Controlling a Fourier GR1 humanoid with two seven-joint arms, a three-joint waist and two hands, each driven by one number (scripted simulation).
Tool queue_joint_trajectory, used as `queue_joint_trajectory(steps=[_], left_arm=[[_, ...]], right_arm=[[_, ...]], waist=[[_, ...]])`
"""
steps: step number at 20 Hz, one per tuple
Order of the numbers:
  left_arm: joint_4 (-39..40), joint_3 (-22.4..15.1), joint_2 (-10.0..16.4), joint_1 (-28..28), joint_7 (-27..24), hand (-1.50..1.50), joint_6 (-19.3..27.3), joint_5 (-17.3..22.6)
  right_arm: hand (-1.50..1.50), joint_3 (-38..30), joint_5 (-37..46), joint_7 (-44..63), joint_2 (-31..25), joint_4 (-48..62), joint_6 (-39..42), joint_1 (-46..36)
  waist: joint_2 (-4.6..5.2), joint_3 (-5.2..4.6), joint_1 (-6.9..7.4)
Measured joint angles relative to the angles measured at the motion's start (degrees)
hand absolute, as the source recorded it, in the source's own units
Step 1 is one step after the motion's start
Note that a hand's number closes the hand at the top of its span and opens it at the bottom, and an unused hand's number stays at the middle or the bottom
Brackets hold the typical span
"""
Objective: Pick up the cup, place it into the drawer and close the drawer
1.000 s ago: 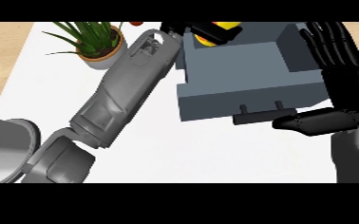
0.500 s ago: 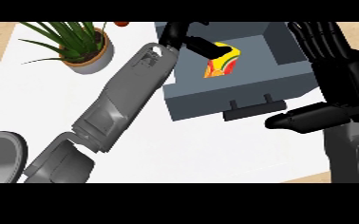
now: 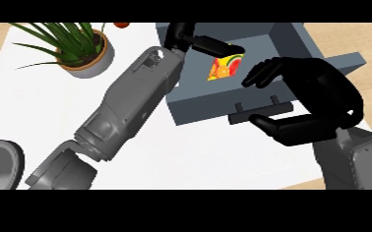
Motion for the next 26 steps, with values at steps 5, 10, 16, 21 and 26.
queue_joint_trajectory(steps=[5,10,16,21,26], left_arm=[[-0.6,1.5,0.0,-0.7,-4.0,-1.50,1.6,3.9],[0.2,1.9,0.0,-0.7,-6.4,-1.50,3.0,6.2],[-0.2,2.3,0.1,1.0,-8.6,-1.50,2.4,8.7],[-1.8,3.4,0.4,3.9,-10.3,-1.50,0.3,9.1],[-4.7,3.9,1.7,8.4,-11.6,-1.50,-2.0,9.2]], right_arm=[[1.50,4.7,0.3,3.3,-5.2,-0.1,8.1,1.6],[-1.50,8.0,8.0,4.9,-9.9,-0.5,10.9,4.1],[-1.50,12.9,25.6,0.5,-10.6,2.5,6.0,6.4],[-1.50,17.2,36.5,-4.7,-9.0,13.3,0.7,7.1],[1.50,19.1,43.4,-11.0,-7.5,29.3,-2.9,1.9]], waist=[[-0.60,-0.02,1.57],[-1.34,0.01,4.46],[-1.84,0.05,8.07],[-2.20,0.05,11.18],[-2.26,0.07,13.40]])
